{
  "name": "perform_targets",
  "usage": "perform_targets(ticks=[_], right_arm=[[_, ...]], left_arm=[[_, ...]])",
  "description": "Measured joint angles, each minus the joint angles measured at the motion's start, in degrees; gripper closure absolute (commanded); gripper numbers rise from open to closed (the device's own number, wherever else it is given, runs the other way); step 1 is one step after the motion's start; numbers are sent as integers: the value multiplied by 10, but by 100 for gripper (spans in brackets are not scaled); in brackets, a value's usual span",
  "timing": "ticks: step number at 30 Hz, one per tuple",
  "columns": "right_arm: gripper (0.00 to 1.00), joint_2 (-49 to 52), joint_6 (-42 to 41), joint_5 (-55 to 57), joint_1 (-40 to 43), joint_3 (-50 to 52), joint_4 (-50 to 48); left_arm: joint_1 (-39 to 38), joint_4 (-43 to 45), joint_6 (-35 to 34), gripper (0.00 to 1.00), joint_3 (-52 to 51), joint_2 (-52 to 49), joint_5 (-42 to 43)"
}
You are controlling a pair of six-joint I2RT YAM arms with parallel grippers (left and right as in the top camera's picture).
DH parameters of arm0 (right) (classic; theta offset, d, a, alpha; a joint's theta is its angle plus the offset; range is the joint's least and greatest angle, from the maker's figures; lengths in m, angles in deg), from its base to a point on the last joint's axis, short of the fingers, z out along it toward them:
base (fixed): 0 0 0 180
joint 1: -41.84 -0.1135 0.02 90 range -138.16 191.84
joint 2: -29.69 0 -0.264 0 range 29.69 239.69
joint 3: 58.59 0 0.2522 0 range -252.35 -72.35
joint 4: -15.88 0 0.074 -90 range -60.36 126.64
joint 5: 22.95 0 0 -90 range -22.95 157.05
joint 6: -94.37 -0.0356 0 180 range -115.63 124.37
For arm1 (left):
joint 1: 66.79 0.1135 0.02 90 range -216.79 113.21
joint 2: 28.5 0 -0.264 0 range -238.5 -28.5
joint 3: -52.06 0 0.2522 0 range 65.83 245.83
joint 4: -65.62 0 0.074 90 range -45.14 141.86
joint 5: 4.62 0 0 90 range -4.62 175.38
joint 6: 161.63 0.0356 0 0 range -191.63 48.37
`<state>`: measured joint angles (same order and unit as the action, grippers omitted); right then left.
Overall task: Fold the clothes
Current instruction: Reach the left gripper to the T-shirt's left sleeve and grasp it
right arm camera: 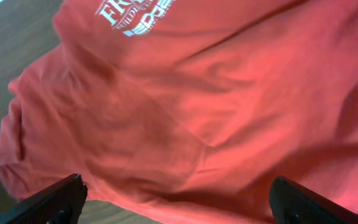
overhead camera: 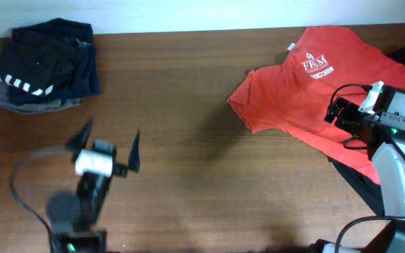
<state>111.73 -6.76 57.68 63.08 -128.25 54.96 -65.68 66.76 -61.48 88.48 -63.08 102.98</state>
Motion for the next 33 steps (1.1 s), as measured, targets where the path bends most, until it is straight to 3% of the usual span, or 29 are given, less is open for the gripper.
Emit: perform_targets(ticks=[6, 13, 19, 23, 33], right_arm=[[2, 1, -21, 13, 0, -1, 19], [2, 1, -24, 28, 0, -2, 30], [2, 1, -24, 51, 0, -2, 38], [2, 1, -24, 55, 0, -2, 38], [2, 1, -24, 57, 0, -2, 39]], left_arm=[[0, -180, 4, 1, 322, -313, 79], [-35, -219, 3, 1, 512, -555, 193], [-157, -373, 13, 1, 683, -713, 120], [-222, -376, 23, 1, 727, -779, 63], [-288, -293, 27, 0, 729, -890, -11]])
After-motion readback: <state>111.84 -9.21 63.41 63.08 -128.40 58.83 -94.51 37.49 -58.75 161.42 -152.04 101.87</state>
